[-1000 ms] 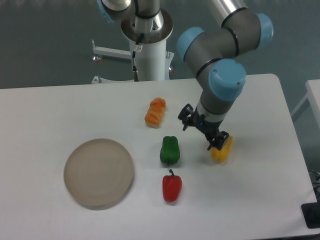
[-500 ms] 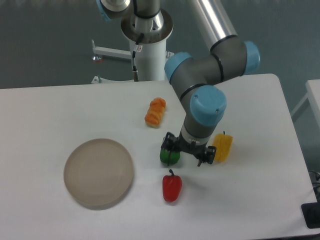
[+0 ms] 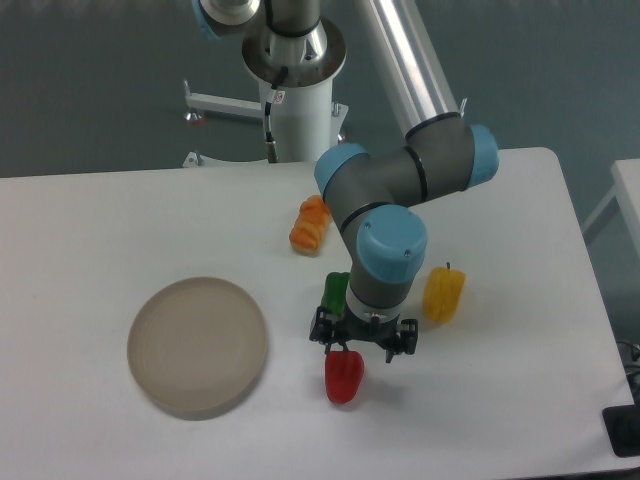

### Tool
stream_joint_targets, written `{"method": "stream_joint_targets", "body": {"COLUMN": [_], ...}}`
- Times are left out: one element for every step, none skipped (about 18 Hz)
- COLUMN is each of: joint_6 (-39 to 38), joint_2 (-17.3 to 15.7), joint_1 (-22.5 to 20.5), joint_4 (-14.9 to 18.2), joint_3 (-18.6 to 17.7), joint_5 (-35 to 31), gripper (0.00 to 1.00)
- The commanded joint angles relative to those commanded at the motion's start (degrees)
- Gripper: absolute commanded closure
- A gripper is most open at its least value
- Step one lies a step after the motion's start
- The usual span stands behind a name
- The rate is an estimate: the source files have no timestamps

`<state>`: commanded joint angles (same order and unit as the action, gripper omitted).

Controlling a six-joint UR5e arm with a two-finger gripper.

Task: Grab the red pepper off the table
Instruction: 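Move the gripper over the red bell pepper and lower it, then close the gripper fingers around the red pepper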

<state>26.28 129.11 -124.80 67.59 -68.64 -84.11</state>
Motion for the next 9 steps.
{"method": "stream_joint_targets", "body": {"joint_6": [0.09, 0.09, 0.09, 0.09, 0.0, 0.0, 0.0, -0.09, -0.09], "joint_2": [0.44, 0.79, 1.14, 1.84, 2.11, 2.46, 2.99, 3.34, 3.43], "joint_1": [0.09, 0.09, 0.44, 1.05, 1.4, 1.75, 2.54, 2.81, 2.81], "joint_4": [-0.09, -0.96, -1.92, -2.8, -3.25, -3.69, -3.87, -4.04, -4.04], "joint_3": [0.09, -0.09, -0.17, -0.17, -0.44, -0.53, -0.53, -0.44, -0.53], "joint_5": [-0.09, -0.09, -0.17, -0.52, -1.31, -2.45, -3.42, -3.86, -3.87], "gripper": [0.0, 0.0, 0.0, 0.0, 0.0, 0.0, 0.0, 0.0, 0.0]}}
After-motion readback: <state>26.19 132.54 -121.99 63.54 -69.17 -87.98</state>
